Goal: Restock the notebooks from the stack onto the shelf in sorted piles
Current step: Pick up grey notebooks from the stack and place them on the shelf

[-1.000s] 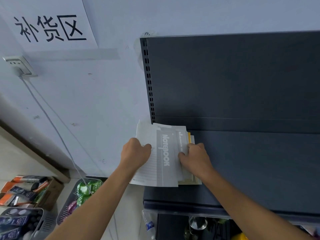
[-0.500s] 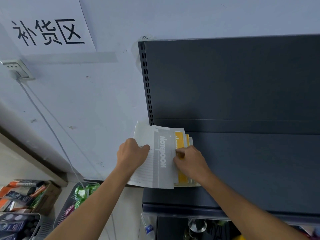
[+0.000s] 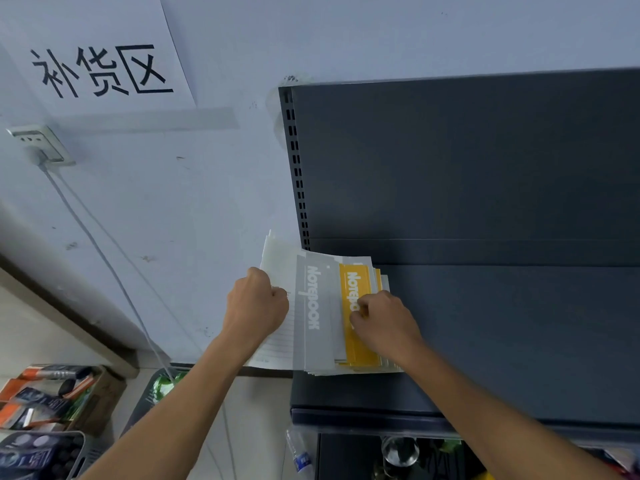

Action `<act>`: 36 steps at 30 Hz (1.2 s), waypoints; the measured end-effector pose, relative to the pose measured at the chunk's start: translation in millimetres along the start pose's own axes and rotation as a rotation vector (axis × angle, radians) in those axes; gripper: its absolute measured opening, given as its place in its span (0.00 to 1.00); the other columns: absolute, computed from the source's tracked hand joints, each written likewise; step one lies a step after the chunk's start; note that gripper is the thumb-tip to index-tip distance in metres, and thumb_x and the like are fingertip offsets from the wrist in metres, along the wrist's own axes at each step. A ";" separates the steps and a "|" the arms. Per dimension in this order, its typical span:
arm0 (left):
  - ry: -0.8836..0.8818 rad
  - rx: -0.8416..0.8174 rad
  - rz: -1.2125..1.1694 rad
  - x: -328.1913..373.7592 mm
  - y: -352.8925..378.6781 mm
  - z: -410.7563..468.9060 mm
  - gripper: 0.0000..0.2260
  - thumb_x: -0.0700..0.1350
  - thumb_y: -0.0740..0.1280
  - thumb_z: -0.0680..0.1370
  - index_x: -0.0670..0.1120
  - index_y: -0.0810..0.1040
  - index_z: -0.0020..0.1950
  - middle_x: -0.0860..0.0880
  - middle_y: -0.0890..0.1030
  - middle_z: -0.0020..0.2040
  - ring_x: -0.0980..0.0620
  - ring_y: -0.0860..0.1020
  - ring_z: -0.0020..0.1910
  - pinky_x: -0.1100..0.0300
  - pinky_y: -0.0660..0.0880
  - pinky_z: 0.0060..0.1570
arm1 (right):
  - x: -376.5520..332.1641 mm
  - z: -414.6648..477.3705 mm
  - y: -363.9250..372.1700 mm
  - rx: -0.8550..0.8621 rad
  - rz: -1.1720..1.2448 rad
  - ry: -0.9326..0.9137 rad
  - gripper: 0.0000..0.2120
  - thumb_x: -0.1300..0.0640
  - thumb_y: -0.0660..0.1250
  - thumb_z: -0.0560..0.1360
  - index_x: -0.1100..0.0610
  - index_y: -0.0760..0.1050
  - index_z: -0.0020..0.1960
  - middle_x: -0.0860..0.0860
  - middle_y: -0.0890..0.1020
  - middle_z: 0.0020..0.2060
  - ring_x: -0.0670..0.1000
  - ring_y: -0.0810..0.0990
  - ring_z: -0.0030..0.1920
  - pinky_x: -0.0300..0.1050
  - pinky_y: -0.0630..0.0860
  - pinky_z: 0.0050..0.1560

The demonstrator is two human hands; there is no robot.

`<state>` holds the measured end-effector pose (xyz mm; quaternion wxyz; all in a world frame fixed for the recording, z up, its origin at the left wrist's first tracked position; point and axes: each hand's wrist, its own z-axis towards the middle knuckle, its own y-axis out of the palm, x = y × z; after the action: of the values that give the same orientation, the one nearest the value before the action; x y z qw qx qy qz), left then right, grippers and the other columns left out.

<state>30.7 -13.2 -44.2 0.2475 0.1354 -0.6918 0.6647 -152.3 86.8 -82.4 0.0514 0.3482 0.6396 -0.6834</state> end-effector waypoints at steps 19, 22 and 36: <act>0.172 0.156 0.107 17.0 -9.3 -9.8 0.05 0.40 0.59 0.79 0.44 0.63 0.47 0.44 0.75 0.32 0.45 0.74 0.29 0.56 0.65 0.25 | -3.1 1.6 -2.8 -0.006 0.134 0.093 0.16 0.51 0.63 0.80 0.62 0.78 0.60 0.57 0.83 0.54 0.56 0.83 0.52 0.55 0.82 0.53; 0.118 0.030 -0.054 25.3 -17.3 -1.7 0.06 0.44 0.60 0.80 0.43 0.65 0.50 0.46 0.76 0.38 0.47 0.76 0.35 0.53 0.72 0.30 | -3.9 2.4 -9.6 -0.025 0.237 0.146 0.21 0.41 0.58 0.81 0.55 0.76 0.62 0.50 0.83 0.50 0.50 0.82 0.48 0.50 0.80 0.50; 0.276 -0.311 -0.354 90.0 55.0 -23.5 0.16 0.52 0.68 0.80 0.50 0.68 0.64 0.55 0.75 0.54 0.59 0.74 0.44 0.67 0.68 0.35 | 48.9 -40.7 -74.2 0.253 0.652 0.431 0.11 0.49 0.75 0.74 0.54 0.79 0.49 0.49 0.86 0.43 0.50 0.85 0.43 0.50 0.85 0.44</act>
<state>-69.5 27.2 -44.2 0.4695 0.1227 -0.7110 0.5089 -210.6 155.2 -44.1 0.0868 0.6715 0.4028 -0.6159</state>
